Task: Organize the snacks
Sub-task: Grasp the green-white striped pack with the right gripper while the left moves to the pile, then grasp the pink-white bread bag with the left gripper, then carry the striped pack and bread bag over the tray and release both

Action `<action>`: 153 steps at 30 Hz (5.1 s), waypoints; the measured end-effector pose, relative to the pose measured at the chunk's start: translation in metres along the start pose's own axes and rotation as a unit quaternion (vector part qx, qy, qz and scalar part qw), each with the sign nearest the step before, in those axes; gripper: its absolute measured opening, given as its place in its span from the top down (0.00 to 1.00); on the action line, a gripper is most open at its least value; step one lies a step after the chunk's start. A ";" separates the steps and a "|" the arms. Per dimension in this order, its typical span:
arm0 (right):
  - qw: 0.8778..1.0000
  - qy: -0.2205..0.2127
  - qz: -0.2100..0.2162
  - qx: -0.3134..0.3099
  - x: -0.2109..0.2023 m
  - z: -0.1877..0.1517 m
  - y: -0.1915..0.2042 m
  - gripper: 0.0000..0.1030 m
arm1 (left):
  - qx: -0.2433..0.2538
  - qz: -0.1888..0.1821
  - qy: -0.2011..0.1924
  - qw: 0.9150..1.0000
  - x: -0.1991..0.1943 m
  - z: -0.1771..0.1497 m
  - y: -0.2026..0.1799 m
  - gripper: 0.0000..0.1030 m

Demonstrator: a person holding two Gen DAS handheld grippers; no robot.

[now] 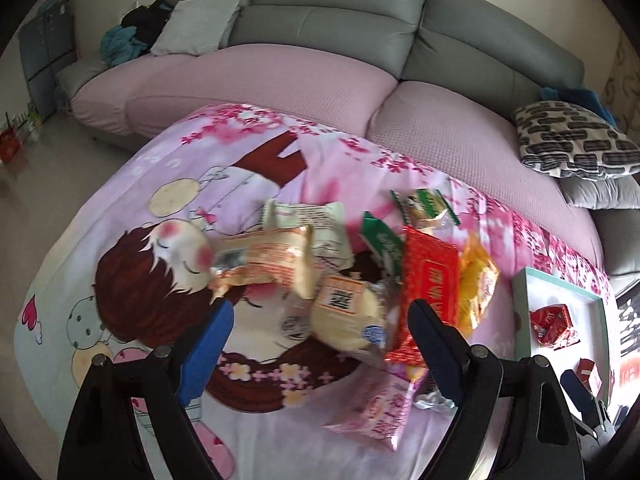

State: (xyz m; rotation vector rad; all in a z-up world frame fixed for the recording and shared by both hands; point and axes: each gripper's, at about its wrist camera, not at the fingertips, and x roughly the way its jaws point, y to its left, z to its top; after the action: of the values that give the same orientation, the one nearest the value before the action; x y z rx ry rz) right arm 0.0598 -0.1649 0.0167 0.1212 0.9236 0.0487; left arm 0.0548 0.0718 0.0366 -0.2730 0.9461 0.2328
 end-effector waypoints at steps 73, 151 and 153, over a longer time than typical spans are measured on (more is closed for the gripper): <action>0.996 0.078 -0.024 -0.038 0.023 -0.041 0.023 0.49 | 0.109 -0.126 0.092 0.982 0.032 -0.055 -0.066 0.64; 0.987 -0.001 -0.103 0.127 -0.021 -0.014 -0.158 0.00 | 0.171 -0.077 0.001 0.982 0.012 -0.052 -0.162 0.03; 0.988 -0.011 -0.096 0.119 -0.024 -0.011 -0.150 0.00 | 0.167 -0.058 -0.003 0.984 0.014 -0.047 -0.152 0.03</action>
State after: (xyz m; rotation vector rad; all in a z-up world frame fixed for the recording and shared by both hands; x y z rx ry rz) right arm 0.0352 -0.3146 0.0106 0.2528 0.9136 -0.2420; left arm 0.0741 -0.0861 0.0184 -0.0178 0.9426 -0.0346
